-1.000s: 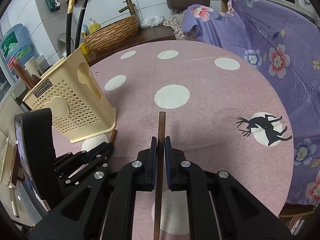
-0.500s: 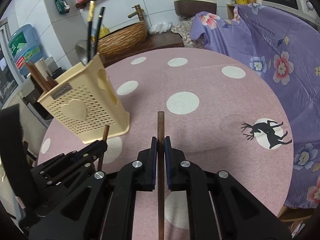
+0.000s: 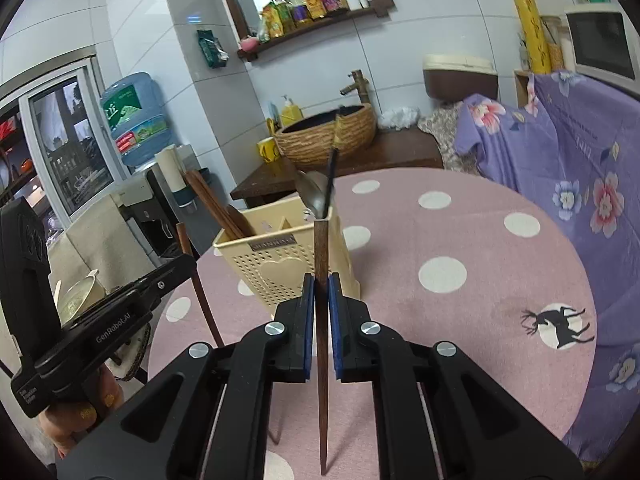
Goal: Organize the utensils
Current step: 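Lift and carry both wooden chopsticks over the cream holder with both tools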
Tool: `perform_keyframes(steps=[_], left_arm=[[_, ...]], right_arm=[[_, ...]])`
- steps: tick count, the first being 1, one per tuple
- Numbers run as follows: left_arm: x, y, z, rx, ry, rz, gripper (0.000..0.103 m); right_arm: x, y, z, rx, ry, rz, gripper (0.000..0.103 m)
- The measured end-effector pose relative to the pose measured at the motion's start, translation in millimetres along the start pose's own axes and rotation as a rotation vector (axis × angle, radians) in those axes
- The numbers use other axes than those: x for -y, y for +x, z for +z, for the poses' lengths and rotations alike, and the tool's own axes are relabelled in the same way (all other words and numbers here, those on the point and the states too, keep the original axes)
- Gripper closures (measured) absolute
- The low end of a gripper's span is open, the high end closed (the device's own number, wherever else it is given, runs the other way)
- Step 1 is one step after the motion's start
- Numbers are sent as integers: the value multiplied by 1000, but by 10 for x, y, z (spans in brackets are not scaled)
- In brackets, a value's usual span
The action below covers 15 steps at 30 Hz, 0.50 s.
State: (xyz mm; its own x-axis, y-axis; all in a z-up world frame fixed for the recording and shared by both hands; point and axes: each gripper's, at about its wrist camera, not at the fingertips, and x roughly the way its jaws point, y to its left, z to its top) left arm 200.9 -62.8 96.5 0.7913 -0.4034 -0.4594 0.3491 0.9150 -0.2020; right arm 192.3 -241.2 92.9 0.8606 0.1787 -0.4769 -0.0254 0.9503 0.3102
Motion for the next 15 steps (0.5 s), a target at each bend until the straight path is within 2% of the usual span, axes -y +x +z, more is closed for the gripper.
perform_keyframes(steps=[4, 15], left_arm=[[-37, -96, 51, 28, -1, 12, 95], [-132, -166, 57, 38, -19, 16, 95]], right_arm=[[-98, -65, 84, 14, -19, 19, 95], [-194, -75, 153, 18, -59, 16, 95]])
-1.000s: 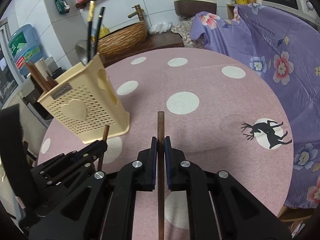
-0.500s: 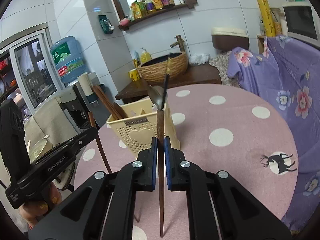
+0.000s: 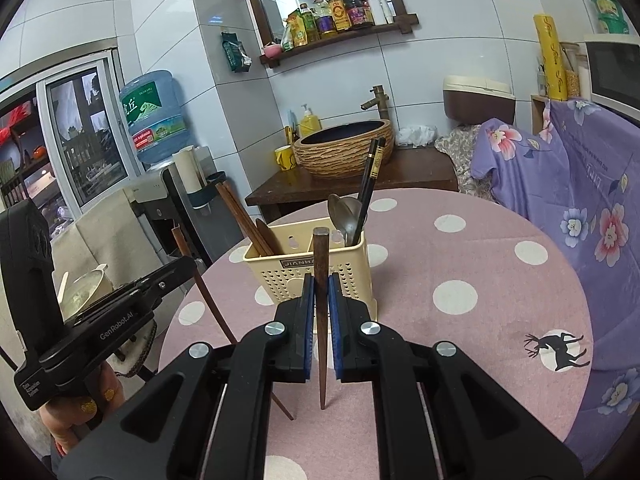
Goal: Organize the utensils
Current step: 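Lift and carry both wooden chopsticks over the cream holder with both tools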
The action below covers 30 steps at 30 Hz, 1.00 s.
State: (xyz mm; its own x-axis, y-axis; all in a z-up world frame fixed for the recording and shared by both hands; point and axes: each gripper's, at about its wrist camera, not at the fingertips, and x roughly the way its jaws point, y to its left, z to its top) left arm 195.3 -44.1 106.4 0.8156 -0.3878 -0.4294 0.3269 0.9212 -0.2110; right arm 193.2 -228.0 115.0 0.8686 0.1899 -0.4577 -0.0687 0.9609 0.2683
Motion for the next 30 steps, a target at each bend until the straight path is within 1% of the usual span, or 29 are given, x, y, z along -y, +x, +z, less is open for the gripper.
perform_keyframes(steps=[7, 12, 17, 20, 23, 26, 28, 30], left_arm=[[-25, -67, 56, 17, -5, -8, 95], [-23, -114, 198, 24, -1, -28, 95], [-10, -229, 514, 50, 4, -54, 95], [17, -330, 817, 95, 5, -61, 95], [83, -408, 1121, 163, 20, -24, 95], [108, -367, 1385, 215, 10, 20, 95], [112, -261, 1483, 238, 3, 60, 95], [94, -105, 1501, 240, -9, 88, 95]], right_arm=[[-27, 17, 65, -19, -18, 5, 95], [-77, 3, 224, -20, -37, 29, 95], [-171, -92, 593, 14, -67, 47, 95], [-251, -192, 928, 68, -86, 42, 95], [-319, -253, 1286, 116, -88, 34, 95], [-357, -240, 1588, 177, -85, -13, 95], [-372, -157, 1685, 187, -80, -37, 95], [-374, -24, 1692, 185, -82, -60, 95]])
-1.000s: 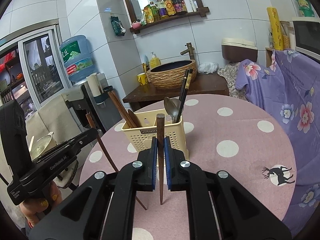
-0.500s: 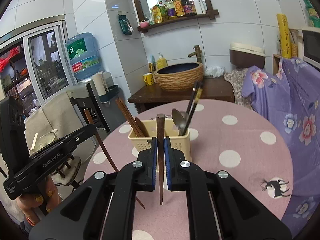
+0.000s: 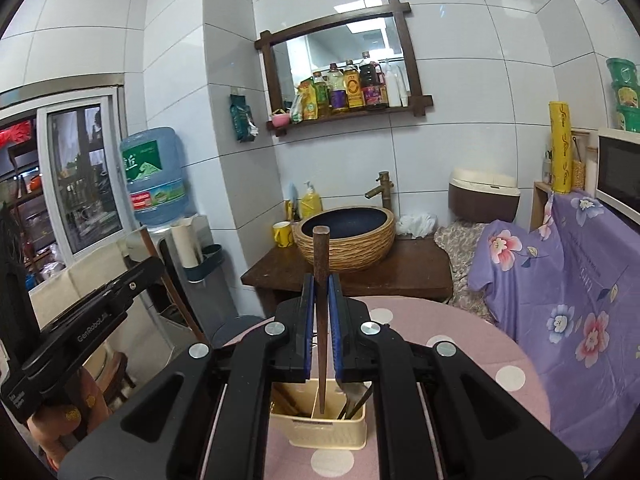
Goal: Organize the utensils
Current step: 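Lower both chopsticks into the holder and open both tools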
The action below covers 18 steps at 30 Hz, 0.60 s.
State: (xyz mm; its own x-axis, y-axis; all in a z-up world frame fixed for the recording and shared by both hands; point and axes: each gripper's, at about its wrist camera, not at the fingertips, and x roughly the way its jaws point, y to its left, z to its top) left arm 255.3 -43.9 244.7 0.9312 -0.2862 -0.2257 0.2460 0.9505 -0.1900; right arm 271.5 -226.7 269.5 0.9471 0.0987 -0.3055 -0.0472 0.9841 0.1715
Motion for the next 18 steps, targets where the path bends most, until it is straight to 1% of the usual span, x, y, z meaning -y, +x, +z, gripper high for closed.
perform_keyframes(steps=[1, 4, 6, 8, 11, 17, 18], left_arm=[[-9, 109, -45, -5, -4, 18, 95], [-31, 320, -237, -23, -6, 41, 95], [-47, 437, -418, -44, -5, 41, 95], [-67, 527, -568, -84, -7, 38, 95], [-91, 607, -784, -118, -1, 46, 95], [-165, 682, -1043, -175, 5, 49, 95], [-170, 680, -1076, -173, 10, 52, 95]], right_arm=[[-9, 75, -45, 0, -11, -19, 95], [-8, 247, -233, -25, -25, -40, 95], [3, 374, -387, -51, -29, -47, 95], [21, 485, -528, -74, -37, -57, 95], [66, 595, -689, -102, -27, -53, 95], [147, 718, -934, -145, -6, -42, 95], [153, 735, -967, -152, -4, -40, 95]])
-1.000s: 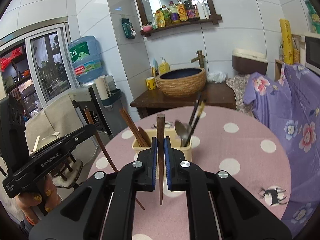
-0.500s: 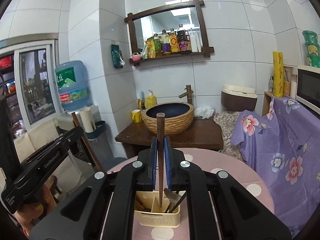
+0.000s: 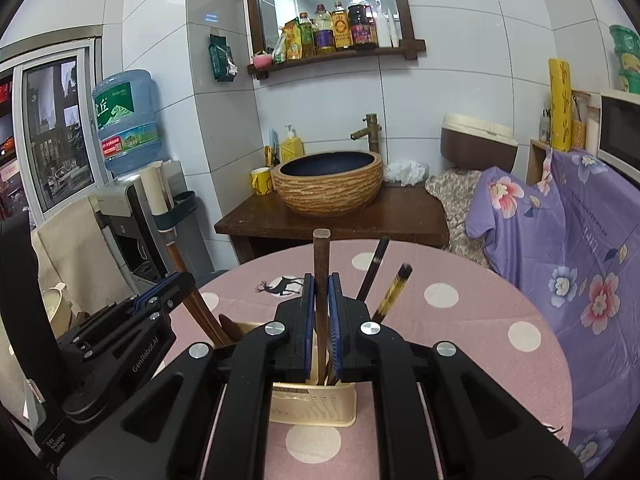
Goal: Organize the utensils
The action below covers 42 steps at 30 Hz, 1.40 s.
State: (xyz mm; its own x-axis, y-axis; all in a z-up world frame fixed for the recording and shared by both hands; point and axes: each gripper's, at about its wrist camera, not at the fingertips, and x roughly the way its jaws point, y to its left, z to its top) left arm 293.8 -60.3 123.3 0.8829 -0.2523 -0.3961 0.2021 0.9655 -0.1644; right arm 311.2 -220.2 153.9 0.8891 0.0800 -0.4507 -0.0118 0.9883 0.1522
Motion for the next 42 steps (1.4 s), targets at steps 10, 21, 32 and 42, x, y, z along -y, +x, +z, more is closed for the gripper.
perform_keyframes(steps=[10, 21, 32, 42], left_arm=[[0, -30, -57, 6, 24, -6, 95], [-85, -333, -180, 77, 6, -38, 46], [-300, -687, -671, 97, -26, -50, 6], [-365, -1076, -1160, 128, 12, -23, 6]], right_arm=[[-7, 55, -140, 3, -3, 9, 95], [-14, -107, -333, 63, -50, -27, 56], [11, -584, -819, 183, -102, -87, 15], [65, -882, -1609, 193, -120, -120, 6]])
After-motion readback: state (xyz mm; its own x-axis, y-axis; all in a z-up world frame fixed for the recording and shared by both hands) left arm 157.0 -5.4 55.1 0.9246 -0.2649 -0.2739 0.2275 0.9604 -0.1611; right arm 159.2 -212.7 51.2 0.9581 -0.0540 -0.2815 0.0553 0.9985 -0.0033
